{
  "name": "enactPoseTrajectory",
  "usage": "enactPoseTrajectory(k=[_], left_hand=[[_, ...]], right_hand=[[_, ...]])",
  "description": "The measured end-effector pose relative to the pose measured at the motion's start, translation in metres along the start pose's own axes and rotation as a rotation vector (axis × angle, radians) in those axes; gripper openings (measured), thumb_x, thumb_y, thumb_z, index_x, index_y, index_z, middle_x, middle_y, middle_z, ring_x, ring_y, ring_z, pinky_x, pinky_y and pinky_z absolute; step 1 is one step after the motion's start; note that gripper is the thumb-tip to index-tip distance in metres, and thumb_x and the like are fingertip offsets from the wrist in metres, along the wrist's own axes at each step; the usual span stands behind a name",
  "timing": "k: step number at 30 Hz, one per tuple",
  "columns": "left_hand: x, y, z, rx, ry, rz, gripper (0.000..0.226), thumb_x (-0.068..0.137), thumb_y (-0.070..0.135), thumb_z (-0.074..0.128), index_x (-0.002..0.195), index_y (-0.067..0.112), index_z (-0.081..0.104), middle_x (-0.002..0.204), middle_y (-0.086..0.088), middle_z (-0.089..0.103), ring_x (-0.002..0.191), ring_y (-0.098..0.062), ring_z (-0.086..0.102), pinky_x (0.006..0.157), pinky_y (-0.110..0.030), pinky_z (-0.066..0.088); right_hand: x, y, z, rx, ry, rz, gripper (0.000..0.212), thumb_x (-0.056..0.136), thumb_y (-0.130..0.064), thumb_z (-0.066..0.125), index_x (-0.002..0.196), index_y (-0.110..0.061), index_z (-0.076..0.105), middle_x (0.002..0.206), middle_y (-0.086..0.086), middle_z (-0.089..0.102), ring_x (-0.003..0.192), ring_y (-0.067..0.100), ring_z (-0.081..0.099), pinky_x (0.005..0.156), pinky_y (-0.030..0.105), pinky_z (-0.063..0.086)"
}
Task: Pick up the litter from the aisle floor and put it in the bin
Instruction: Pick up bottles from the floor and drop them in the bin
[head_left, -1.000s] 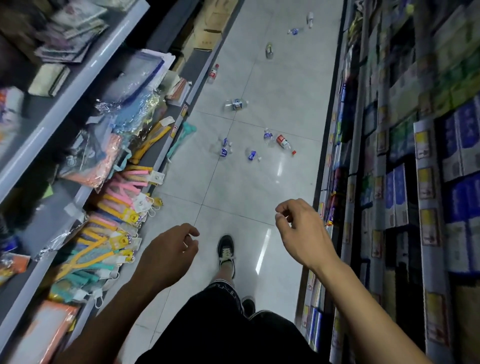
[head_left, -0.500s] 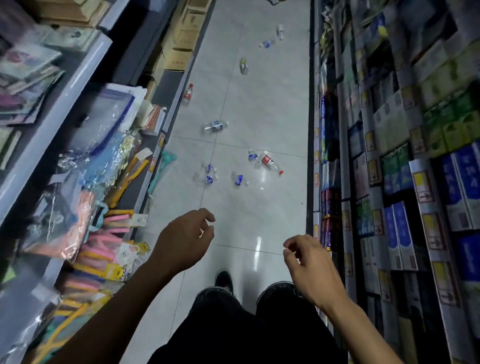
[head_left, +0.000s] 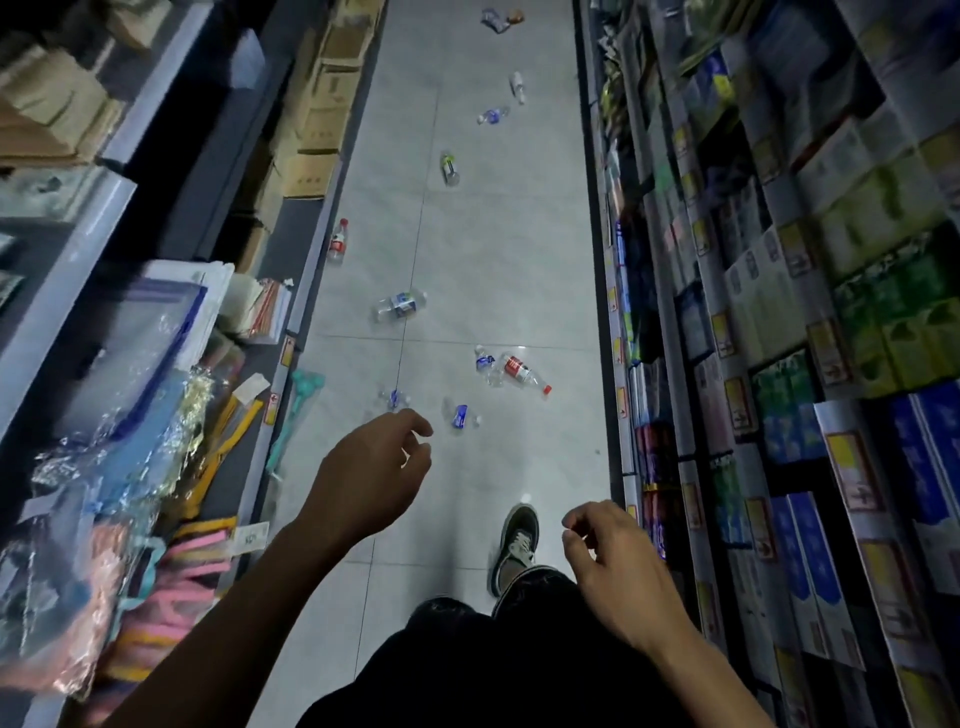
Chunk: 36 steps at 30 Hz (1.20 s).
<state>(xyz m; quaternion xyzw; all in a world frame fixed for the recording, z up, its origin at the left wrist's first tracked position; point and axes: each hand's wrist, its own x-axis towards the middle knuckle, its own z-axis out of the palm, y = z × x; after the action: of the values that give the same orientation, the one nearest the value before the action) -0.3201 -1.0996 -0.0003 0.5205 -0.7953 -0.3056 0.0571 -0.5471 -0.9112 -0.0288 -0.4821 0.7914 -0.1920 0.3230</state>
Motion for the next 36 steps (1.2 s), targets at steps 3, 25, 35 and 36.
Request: enactPoseTrajectory(k=[3, 25, 35, 36], left_hand=[[0.032, 0.012, -0.006, 0.011, 0.013, -0.027, 0.015, 0.094, 0.035, 0.055, 0.107, 0.037, 0.061, 0.084, 0.018, 0.061, 0.078, 0.0, 0.058, 0.065, -0.025, 0.044], [0.221, -0.065, -0.082, -0.104, 0.05, -0.24, 0.01, 0.095, 0.032, 0.057, 0.103, 0.036, 0.06, 0.084, 0.016, 0.062, 0.077, -0.005, 0.059, 0.069, -0.033, 0.052], [0.376, -0.069, -0.088, -0.039, -0.153, -0.079, 0.019, 0.095, 0.03, 0.056, 0.112, 0.033, 0.062, 0.091, 0.016, 0.063, 0.079, -0.006, 0.059, 0.067, -0.025, 0.046], [0.39, -0.065, -0.083, -0.04, -0.164, -0.074, 0.019, 0.095, 0.029, 0.056, 0.113, 0.032, 0.063, 0.091, 0.015, 0.063, 0.079, -0.007, 0.06, 0.069, -0.028, 0.049]], right_hand=[[0.045, -0.002, -0.025, 0.014, -0.011, -0.027, 0.006, 0.095, -0.032, 0.055, 0.091, -0.036, 0.058, 0.094, -0.019, 0.056, 0.087, 0.0, 0.055, 0.075, 0.028, 0.049], [0.369, -0.119, -0.067, -0.116, -0.065, -0.157, 0.008, 0.096, -0.028, 0.058, 0.099, -0.025, 0.064, 0.09, -0.014, 0.056, 0.079, 0.004, 0.055, 0.069, 0.03, 0.044], [0.415, -0.095, -0.068, -0.068, -0.04, 0.078, 0.012, 0.094, -0.027, 0.059, 0.103, -0.026, 0.066, 0.094, -0.016, 0.056, 0.081, 0.001, 0.057, 0.075, 0.032, 0.048], [0.42, -0.088, -0.069, -0.062, -0.041, 0.095, 0.011, 0.094, -0.027, 0.06, 0.103, -0.026, 0.066, 0.094, -0.017, 0.056, 0.081, 0.001, 0.057, 0.075, 0.032, 0.048]])
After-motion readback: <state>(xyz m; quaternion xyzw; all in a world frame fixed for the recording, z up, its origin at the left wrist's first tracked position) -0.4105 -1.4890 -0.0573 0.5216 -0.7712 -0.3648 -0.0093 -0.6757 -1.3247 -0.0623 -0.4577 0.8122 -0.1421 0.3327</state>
